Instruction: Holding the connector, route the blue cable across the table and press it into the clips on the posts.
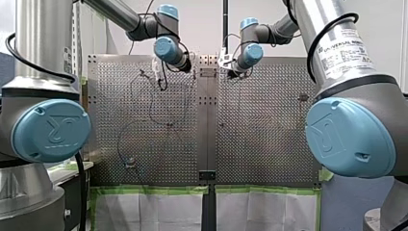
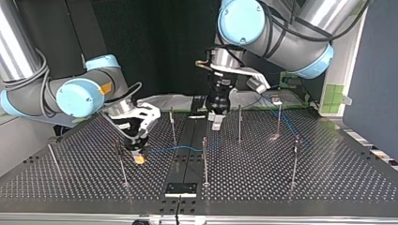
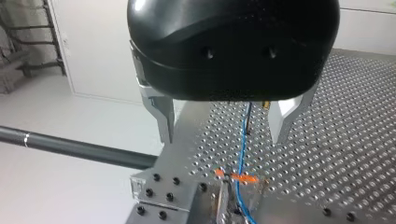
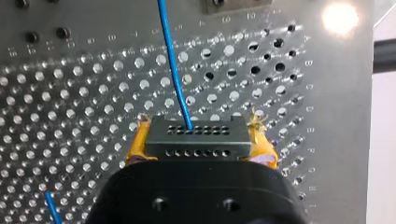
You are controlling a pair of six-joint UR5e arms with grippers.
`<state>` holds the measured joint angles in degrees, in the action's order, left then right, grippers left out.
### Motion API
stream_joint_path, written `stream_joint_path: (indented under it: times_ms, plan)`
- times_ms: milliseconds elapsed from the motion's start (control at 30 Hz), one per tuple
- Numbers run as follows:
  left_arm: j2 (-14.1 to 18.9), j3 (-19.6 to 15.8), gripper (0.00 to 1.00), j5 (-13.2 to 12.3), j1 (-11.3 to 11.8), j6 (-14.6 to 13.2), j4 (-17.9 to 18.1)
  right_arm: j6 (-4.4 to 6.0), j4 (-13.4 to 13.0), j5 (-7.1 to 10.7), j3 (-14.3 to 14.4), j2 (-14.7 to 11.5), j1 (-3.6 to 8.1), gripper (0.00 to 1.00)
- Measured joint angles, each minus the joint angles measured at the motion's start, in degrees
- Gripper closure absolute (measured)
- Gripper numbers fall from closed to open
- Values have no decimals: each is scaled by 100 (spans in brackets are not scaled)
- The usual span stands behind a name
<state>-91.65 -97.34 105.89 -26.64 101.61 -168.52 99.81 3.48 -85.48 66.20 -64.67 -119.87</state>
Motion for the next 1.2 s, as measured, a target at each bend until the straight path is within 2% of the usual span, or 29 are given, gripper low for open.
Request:
stream_joint_path:
  times_ms: [200,433,567,933,1200]
  plan:
    - [-263,299,0,306,-307,-32,-106,-101,75,-12,3,-18,25,100]
    - [-605,643,0,645,-652,-103,-204,-139,90,-13,4,-33,33,100]
    - [-785,848,0,727,-820,-112,-232,-148,86,-13,4,-33,37,100]
    - [-1143,1421,0,848,-810,-122,-530,-150,82,-13,3,-36,49,100]
    - [-1552,1846,0,855,-738,-108,-511,-153,77,-13,3,-42,64,100]
